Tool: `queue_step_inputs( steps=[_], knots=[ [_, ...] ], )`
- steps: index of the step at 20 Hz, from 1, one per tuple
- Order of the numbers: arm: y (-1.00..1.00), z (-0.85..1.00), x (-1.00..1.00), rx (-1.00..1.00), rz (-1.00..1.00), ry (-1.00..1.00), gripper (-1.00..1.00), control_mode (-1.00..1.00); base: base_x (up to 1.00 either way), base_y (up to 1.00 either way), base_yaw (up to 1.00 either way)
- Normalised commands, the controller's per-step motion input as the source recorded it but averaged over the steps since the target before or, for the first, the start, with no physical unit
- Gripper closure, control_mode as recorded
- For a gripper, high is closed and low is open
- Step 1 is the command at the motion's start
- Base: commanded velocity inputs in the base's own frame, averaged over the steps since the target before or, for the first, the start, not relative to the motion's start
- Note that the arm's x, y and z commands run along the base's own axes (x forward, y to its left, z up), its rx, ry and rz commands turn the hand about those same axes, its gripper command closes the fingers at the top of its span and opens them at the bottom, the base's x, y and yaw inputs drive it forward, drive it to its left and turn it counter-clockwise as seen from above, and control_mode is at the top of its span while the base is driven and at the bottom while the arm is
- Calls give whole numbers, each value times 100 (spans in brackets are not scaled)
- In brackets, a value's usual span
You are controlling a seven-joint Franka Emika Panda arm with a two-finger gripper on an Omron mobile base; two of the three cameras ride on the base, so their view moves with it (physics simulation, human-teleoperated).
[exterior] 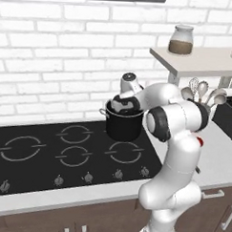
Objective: Put the lemon and bell pepper in the pot. Retrieve the spatula and lightly stir the vegetables in the pot.
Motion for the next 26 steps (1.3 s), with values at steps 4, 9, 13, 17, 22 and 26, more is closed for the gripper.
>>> queue_step_inputs(
  steps=[4, 9, 13, 17, 22, 26],
  knots=[
    [15, -20, 23, 0, 0, 0, -100, -100, 0, 0, 0],
    [3, -2, 0, 0, 0, 0, -100, -100, 0, 0, 0],
    [0, 0, 0, 0, 0, -2, -100, -100, 0, 0, 0],
    [0, 18, -30, 1, 0, -11, -100, -100, 0, 0, 0],
    [0, 49, -90, 0, 0, -22, -100, -100, 0, 0, 0],
    [0, 46, -100, 0, 0, -18, -100, -100, 0, 0, 0]
  ],
)
